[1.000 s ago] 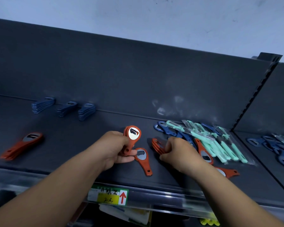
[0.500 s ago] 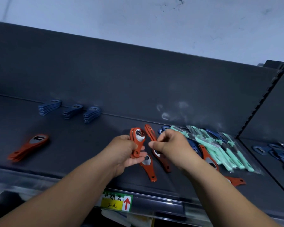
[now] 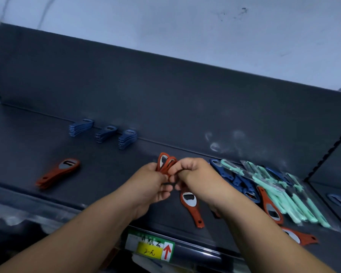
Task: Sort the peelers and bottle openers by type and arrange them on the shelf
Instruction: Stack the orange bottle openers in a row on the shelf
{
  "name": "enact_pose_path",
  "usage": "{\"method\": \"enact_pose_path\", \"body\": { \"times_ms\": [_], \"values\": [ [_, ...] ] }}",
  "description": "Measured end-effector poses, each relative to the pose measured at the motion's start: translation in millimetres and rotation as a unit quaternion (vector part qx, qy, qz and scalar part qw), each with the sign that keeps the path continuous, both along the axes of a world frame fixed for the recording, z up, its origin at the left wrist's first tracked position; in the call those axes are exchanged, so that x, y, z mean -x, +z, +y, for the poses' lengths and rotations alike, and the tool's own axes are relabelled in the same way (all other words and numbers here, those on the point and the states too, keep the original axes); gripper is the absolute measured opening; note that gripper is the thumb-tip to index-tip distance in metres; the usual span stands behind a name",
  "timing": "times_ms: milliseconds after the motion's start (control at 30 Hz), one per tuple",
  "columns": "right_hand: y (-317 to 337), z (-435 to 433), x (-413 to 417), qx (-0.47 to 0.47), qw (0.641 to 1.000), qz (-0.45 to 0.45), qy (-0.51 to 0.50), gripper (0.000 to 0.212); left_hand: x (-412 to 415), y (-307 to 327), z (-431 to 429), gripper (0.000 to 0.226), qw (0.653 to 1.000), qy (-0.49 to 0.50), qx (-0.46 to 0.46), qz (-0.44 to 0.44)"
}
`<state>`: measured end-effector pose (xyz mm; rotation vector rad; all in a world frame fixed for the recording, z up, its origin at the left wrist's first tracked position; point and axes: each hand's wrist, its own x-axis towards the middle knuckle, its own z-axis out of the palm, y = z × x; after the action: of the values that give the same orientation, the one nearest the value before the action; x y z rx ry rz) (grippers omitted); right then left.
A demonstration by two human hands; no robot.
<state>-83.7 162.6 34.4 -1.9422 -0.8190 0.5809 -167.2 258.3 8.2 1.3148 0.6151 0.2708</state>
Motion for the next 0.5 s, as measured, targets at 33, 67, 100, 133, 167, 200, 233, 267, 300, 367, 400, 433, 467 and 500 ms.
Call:
{"method": "enact_pose_path", "body": {
  "times_ms": [33, 67, 100, 133, 167, 200, 233, 267, 300, 367, 400, 433, 467, 500],
  "values": [
    [-1.7, 4.2, -4.2, -0.005, 0.998, -0.045, -0.040, 0.025, 3.0, -0.4, 3.5, 0.024, 1.000, 0.009, -0.002, 0.000],
    [-5.1, 8.8, -10.1, -0.009, 0.991, -0.097, -0.089, 0.015, 5.8, -0.2, 6.3, 0.024, 1.000, 0.017, -0.001, -0.002],
    [-6.6, 12.9, -13.6, -0.022, 0.985, -0.116, -0.127, 0.004, 8.3, -0.1, 8.4, 0.025, 1.000, 0.021, 0.001, -0.006],
    [-8.6, 18.9, -14.9, -0.033, 0.986, -0.090, -0.139, 0.012, 11.4, -0.1, 10.7, 0.025, 1.000, 0.024, 0.004, -0.014],
    [-10.8, 25.0, -15.1, -0.048, 0.991, -0.012, -0.125, 0.023, 13.8, -0.1, 12.5, 0.025, 0.999, 0.025, 0.005, -0.023],
    [-11.4, 31.1, -13.1, -0.064, 0.988, 0.094, -0.100, 0.031, 16.5, 0.1, 13.9, 0.025, 0.999, 0.024, 0.001, -0.032],
    [-11.4, 37.4, -8.9, -0.077, 0.976, 0.190, -0.072, 0.033, 18.9, 0.1, 15.5, 0.026, 0.999, 0.022, -0.010, -0.036],
    [-11.3, 42.0, -5.8, -0.090, 0.963, 0.246, -0.053, 0.033, 20.8, -0.1, 16.8, 0.027, 0.999, 0.018, -0.030, -0.035],
    [-11.6, 47.0, -3.2, -0.105, 0.958, 0.264, -0.041, 0.031, 22.9, -0.6, 18.8, 0.026, 0.998, 0.015, -0.057, -0.028],
    [-13.1, 55.9, 1.3, -0.134, 0.958, 0.250, -0.026, 0.026, 27.1, -1.6, 22.1, 0.024, 0.993, 0.001, -0.119, -0.001],
    [-14.1, 59.9, 3.3, -0.141, 0.963, 0.228, -0.014, 0.023, 28.6, -2.5, 23.6, 0.023, 0.988, -0.009, -0.151, 0.019],
    [-13.9, 62.8, 6.5, -0.140, 0.971, 0.196, 0.001, 0.020, 29.5, -3.4, 25.0, 0.022, 0.982, -0.019, -0.182, 0.044],
    [-13.5, 65.1, 9.9, -0.128, 0.978, 0.162, 0.014, 0.015, 30.2, -3.6, 26.6, 0.021, 0.974, -0.026, -0.213, 0.067],
    [-13.0, 66.9, 13.3, -0.118, 0.984, 0.132, 0.020, 0.010, 30.4, -3.5, 28.6, 0.020, 0.966, -0.029, -0.243, 0.086]
  ]
}}
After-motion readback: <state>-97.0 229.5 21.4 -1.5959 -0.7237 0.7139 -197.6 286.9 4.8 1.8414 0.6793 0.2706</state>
